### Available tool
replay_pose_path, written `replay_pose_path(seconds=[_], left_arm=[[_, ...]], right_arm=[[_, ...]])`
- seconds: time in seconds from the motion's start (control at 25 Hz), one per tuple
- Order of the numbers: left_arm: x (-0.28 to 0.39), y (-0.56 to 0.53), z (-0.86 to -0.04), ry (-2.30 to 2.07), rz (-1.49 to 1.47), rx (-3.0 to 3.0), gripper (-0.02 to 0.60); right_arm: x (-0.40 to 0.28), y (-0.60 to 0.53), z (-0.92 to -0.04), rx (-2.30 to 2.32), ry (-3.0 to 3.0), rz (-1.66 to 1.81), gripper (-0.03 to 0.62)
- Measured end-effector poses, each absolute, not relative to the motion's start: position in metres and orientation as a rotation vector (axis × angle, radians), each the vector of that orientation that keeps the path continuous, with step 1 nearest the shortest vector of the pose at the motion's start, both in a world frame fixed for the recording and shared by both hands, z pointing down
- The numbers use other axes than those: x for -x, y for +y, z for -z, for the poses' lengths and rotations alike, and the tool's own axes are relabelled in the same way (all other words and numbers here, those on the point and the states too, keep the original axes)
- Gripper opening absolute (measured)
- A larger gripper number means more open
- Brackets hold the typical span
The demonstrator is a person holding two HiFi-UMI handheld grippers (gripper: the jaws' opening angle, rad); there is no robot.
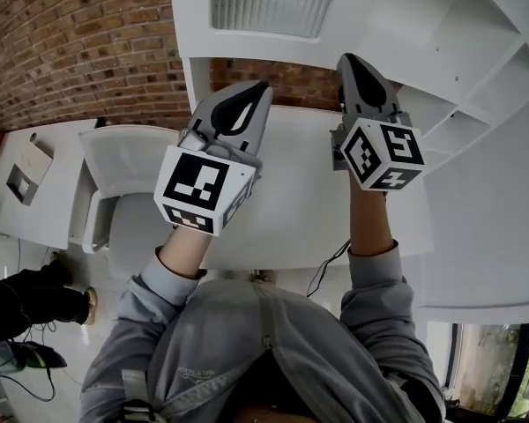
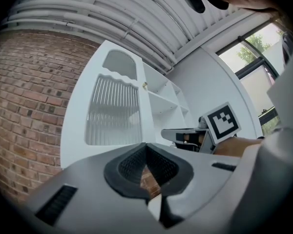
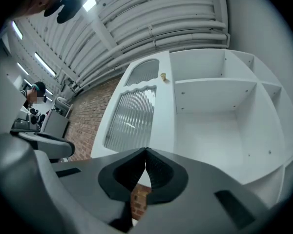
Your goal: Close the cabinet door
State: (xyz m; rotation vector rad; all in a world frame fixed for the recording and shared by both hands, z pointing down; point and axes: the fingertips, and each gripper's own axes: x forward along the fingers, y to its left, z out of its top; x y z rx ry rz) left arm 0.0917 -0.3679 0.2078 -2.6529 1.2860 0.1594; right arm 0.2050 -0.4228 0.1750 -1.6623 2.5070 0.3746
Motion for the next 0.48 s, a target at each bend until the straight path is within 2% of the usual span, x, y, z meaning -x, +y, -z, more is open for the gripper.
replay_pose_path(seconds=[0.48], left_arm=[[-0.031,-0.315,-0.223,1.296,-0.176,2.679,0.006]], right_arm=[[-0.154,-0.331,-0.225,1.773,2.444,-0.293,0.026]])
